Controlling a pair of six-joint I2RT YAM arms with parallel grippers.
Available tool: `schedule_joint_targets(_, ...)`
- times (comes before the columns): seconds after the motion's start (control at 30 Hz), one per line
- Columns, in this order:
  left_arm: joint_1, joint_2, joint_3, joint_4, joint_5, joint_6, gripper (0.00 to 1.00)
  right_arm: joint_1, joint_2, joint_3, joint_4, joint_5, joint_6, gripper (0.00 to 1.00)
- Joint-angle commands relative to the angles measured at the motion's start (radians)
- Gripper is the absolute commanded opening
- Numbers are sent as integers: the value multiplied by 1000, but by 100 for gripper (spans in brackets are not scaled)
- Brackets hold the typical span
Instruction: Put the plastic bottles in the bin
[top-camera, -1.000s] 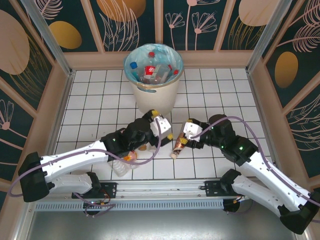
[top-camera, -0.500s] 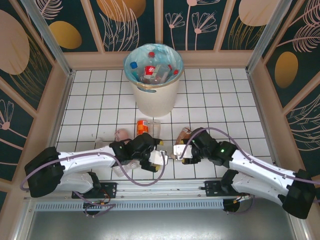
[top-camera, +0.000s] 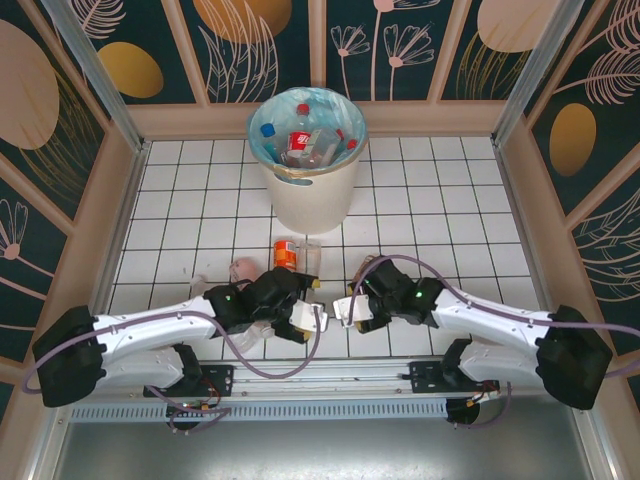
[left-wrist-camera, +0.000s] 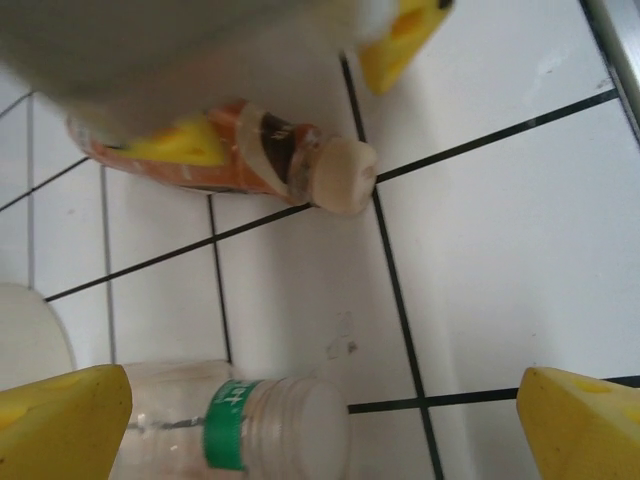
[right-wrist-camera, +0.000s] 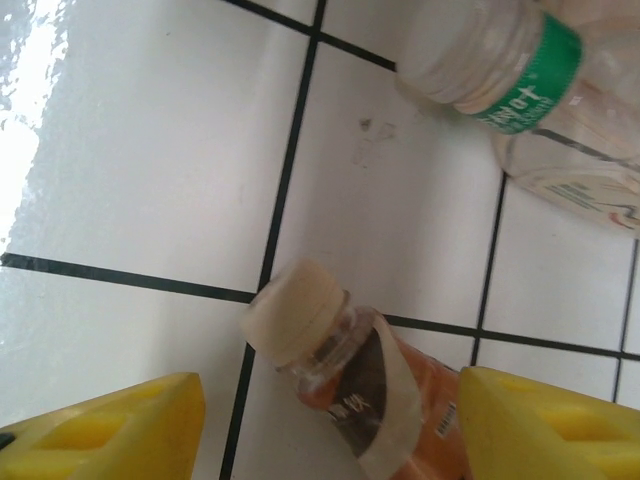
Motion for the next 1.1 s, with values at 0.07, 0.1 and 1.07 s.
schedule_joint_targets(0.07,-1,-66,-27,-24,-91,49,98,16,63,24,15,-16,-64,69)
schedule_joint_targets(0.1,-1,-76,-31,-24,-95,50,99,17,72,26,15,-16,-67,69)
schedule_joint_targets(1.07,-1,-79,-24,-54,-167,42,98,40,290,131,61,65,-42,68)
